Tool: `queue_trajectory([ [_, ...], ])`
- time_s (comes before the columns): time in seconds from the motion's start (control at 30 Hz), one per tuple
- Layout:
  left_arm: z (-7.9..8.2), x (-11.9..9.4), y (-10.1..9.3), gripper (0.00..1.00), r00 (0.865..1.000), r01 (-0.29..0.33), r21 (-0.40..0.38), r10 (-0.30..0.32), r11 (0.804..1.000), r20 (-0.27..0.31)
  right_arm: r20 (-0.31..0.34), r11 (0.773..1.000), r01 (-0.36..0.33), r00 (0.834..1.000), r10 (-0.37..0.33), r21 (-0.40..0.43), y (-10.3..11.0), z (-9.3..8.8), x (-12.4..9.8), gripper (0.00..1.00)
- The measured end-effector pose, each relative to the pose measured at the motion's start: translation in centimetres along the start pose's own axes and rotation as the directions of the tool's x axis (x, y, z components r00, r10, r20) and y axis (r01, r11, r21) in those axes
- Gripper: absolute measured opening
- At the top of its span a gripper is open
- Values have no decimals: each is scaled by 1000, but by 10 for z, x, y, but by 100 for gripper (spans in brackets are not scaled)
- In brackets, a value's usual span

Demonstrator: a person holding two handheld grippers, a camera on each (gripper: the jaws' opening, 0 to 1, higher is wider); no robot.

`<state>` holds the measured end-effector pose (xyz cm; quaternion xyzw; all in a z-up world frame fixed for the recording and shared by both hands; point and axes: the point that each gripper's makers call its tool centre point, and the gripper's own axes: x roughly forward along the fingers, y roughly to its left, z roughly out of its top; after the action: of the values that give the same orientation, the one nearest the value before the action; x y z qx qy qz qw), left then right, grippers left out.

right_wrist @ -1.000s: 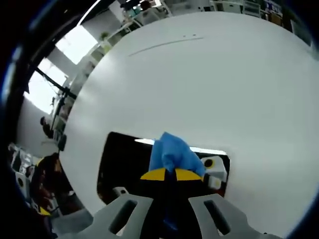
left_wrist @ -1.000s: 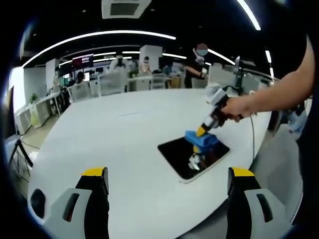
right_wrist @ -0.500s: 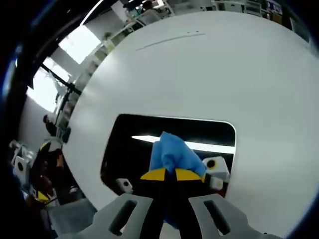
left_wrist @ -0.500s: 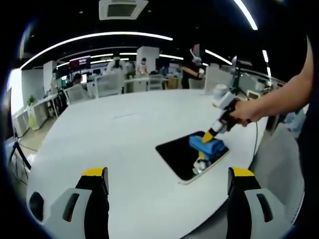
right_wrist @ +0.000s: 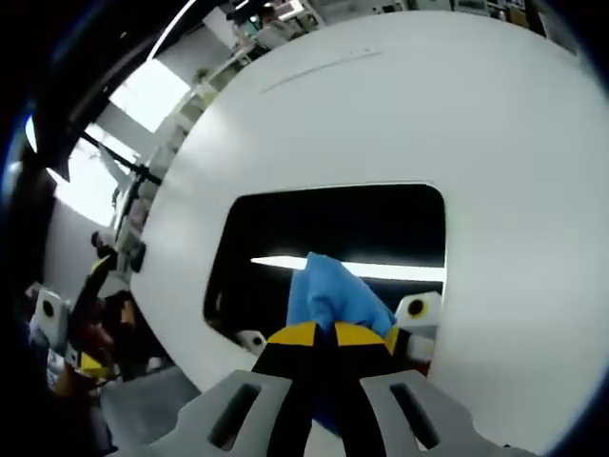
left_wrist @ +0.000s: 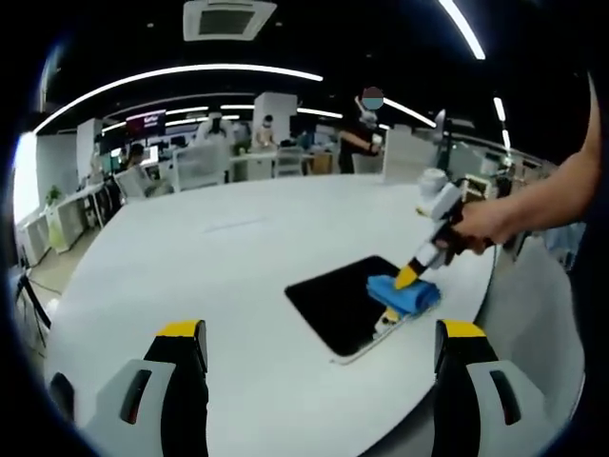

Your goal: Wipe the mirror surface with the cleaning cloth until all visible marks leave the cleaned area.

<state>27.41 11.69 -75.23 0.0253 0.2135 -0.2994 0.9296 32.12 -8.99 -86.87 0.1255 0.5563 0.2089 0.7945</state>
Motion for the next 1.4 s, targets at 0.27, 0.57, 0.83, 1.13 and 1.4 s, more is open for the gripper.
queue_trajectory([
  [0.27, -2, 7, 7, 100, 1000, 7, 12, -7, 1000, -1, -21, 1000, -8, 1000, 8, 5, 4, -17, -6, 0],
  [0.57, -6, 6, -6, 100, 1000, 9, 8, -9, 1000, -8, -29, 1000, -19, 999, 19, 16, 8, -26, -7, 0],
  [0.83, -4, 0, -3, 100, 1000, -7, 1, 7, 1000, -1, -35, 999, -26, 999, 26, 19, 7, -26, -8, 0],
  [1.13, -6, 4, -7, 100, 1000, 0, 6, 0, 1000, -7, -24, 999, -26, 999, 27, 37, -3, -27, -13, 0],
  [1.4, -10, 6, -10, 100, 1000, 13, 4, -12, 1000, -18, -14, 998, -19, 1000, 20, 52, -14, -27, -18, 0],
])
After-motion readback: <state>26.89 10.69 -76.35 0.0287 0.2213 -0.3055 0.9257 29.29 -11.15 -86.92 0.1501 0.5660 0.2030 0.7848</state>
